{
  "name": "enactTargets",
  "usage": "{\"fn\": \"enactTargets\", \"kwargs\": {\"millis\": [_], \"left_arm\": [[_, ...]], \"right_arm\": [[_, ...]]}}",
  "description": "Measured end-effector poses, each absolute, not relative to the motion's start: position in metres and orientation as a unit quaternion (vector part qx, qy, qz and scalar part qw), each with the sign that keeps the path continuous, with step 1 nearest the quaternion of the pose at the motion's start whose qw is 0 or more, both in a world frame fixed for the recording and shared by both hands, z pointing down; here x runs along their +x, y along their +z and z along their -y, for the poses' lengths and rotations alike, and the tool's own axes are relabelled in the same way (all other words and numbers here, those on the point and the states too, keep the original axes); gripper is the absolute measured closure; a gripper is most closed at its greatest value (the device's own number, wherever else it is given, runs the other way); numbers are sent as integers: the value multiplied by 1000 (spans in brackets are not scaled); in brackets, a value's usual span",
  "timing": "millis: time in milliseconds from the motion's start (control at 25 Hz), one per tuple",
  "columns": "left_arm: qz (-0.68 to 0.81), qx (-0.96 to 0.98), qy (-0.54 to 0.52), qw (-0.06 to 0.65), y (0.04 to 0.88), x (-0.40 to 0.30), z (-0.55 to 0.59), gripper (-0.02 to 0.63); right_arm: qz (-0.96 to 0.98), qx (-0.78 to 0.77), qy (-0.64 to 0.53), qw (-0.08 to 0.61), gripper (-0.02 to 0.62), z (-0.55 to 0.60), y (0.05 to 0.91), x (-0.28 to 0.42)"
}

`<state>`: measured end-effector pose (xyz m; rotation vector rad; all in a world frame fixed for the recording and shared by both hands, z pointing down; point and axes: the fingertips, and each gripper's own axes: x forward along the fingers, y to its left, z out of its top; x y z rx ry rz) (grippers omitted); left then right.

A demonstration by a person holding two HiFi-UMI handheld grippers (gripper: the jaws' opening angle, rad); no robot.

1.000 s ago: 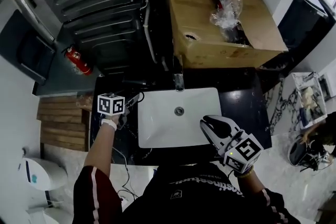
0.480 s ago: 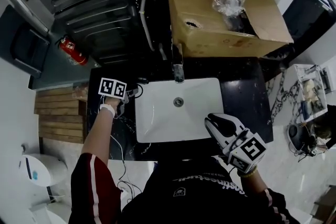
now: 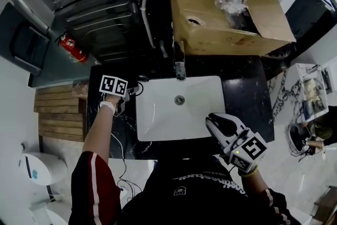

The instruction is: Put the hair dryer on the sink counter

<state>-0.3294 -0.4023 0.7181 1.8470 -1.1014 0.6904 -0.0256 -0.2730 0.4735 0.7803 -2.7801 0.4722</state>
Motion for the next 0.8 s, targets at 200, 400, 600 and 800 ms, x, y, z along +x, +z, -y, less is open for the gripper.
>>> {"fn": "enactTargets", "kwargs": {"millis": [200, 400, 600, 800], "left_arm": [[447, 737, 266, 431, 716, -332, 402, 355], [463, 731, 272, 421, 711, -342, 398, 301], [461, 742, 251, 416, 697, -347, 388, 284], [476, 746, 238, 401, 675, -368, 374, 278]], "right_arm": [[945, 267, 157, 105, 518, 271, 471, -26], [945, 273, 157, 93, 518, 270, 469, -22], [945, 273, 160, 89, 518, 268, 471, -17], [950, 265, 152, 60, 518, 272, 459, -19]]}}
